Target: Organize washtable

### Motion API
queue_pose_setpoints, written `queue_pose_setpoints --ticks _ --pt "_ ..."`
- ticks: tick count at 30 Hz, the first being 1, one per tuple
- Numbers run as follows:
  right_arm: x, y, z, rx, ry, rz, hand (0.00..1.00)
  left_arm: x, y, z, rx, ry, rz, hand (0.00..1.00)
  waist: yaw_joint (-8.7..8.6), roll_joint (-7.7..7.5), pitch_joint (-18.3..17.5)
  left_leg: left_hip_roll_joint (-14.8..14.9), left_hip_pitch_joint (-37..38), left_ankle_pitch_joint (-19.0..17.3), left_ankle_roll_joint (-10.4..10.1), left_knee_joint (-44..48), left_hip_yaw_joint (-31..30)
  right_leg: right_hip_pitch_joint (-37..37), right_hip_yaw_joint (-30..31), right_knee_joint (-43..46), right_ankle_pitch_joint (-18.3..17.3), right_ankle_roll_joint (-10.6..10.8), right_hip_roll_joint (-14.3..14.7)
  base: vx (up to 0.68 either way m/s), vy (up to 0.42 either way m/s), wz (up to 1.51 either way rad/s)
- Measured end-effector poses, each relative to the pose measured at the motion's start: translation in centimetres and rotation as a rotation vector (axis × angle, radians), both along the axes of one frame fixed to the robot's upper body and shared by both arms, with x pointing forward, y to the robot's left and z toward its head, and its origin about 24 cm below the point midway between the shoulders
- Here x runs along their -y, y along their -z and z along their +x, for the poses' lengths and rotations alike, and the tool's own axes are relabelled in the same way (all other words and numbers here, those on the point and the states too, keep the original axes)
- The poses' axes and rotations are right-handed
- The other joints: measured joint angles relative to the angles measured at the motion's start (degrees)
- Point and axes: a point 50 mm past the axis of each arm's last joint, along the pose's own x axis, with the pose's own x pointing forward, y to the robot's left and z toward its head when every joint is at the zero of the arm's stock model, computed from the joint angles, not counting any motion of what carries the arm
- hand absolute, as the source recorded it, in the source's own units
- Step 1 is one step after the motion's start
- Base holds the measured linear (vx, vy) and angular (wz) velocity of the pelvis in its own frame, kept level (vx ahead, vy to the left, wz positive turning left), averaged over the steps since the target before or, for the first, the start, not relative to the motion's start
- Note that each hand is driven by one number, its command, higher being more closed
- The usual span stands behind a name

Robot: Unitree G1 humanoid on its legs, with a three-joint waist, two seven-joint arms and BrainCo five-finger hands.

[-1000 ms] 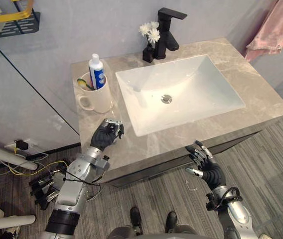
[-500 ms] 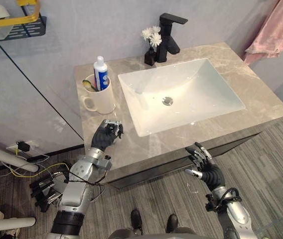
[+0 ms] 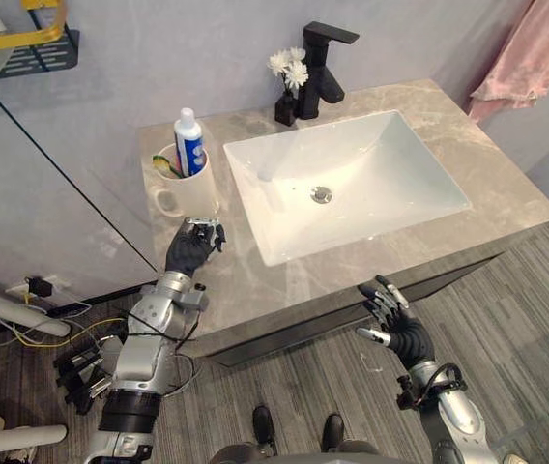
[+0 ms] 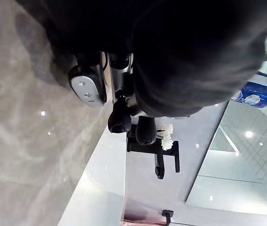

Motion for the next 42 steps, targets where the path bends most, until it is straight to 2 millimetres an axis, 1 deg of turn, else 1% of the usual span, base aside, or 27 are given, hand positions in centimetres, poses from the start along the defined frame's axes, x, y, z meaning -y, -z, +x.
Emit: queue_pose_setpoints --ticks 5,8,12,13,19,24,31,38,40,42 --pt "0.0 0.0 0.0 0.0 -0.002 0.001 0.0 -0.6 -0.5 0.3 0.012 -0.019 0.022 1.0 0.24 -0.05 -0.01 0.13 -0.64 0.01 0.01 0.0 0.63 -0.89 0.77 -0.11 0.37 -0.06 0.16 -0.01 -0.026 -0.08" --pt "0.0 0.1 -0.1 -0.003 -0.001 0.001 0.0 -1.3 -0.7 0.5 0.015 -0.06 0.041 1.0 0.04 -0.23 -0.09 0.15 -0.64 0.0 0.01 0.0 0.74 -0.9 0.93 -0.24 0.41 -0.08 0.19 0.0 -0.007 -0.01" --pt "0.0 0.1 -0.1 -0.006 0.002 0.0 0.0 -1.7 -0.9 0.6 0.019 -0.072 0.052 1.0 0.19 -0.31 -0.09 0.3 -1.02 -0.01 -0.01 -0.01 1.01 -1.01 1.12 -1.03 1.07 -0.17 0.41 0.0 -0.038 -0.03" --pt "0.0 0.1 -0.1 -0.005 0.002 0.0 0.0 -1.9 -1.1 0.9 0.023 -0.082 0.052 1.0 0.28 -0.33 -0.1 0.33 -1.22 -0.01 -0.01 -0.01 1.17 -1.25 1.2 -1.03 1.09 -0.16 0.42 -0.01 -0.026 -0.04" --pt "0.1 0.1 -0.2 -0.006 0.004 0.0 0.0 -2.9 -1.7 1.2 0.04 -0.123 0.069 1.0 0.26 -0.59 -0.05 0.62 -1.96 0.0 -0.02 -0.01 2.01 -2.34 1.94 -1.05 1.56 -0.28 0.59 -0.01 -0.028 -0.07" --pt "0.1 0.1 -0.2 -0.005 0.004 0.0 0.0 -3.1 -2.3 2.0 0.049 -0.133 0.074 1.0 0.31 -0.78 0.04 0.75 -2.2 0.0 -0.02 -0.01 2.22 -2.71 2.52 -1.04 1.84 -0.3 0.75 -0.01 -0.021 -0.03" --pt "0.1 0.1 -0.2 -0.004 0.003 0.0 0.0 -3.3 -3.4 2.5 0.078 -0.131 0.099 1.0 0.27 -1.67 0.98 0.87 -2.33 0.0 -0.03 0.0 2.4 -2.93 2.69 -1.05 1.84 -0.3 0.86 0.0 -0.026 -0.01" --pt "0.1 -0.1 -0.2 0.004 0.002 0.0 0.0 -3.2 -4.4 3.1 0.105 -0.133 0.121 1.0 0.28 -1.67 1.29 0.94 -3.16 0.02 -0.02 0.03 2.66 -3.86 2.75 -1.07 2.11 -0.44 0.92 0.0 -0.009 0.0" --pt "0.1 -0.2 -0.2 0.009 0.005 0.001 0.0 -3.2 -5.3 3.7 0.125 -0.143 0.123 1.0 0.27 -1.69 2.32 1.2 -3.16 0.01 -0.02 0.13 2.64 -3.84 2.74 -1.18 2.74 -1.13 1.21 0.0 0.0 0.0" --pt "0.1 -0.2 -0.2 0.011 0.006 0.007 0.0 -3.2 -6.2 4.1 0.147 -0.146 0.131 1.0 0.18 -1.82 3.36 1.26 -3.29 0.01 -0.02 0.19 2.61 -3.9 2.74 -1.23 3.02 -1.04 1.26 0.0 0.0 0.0"
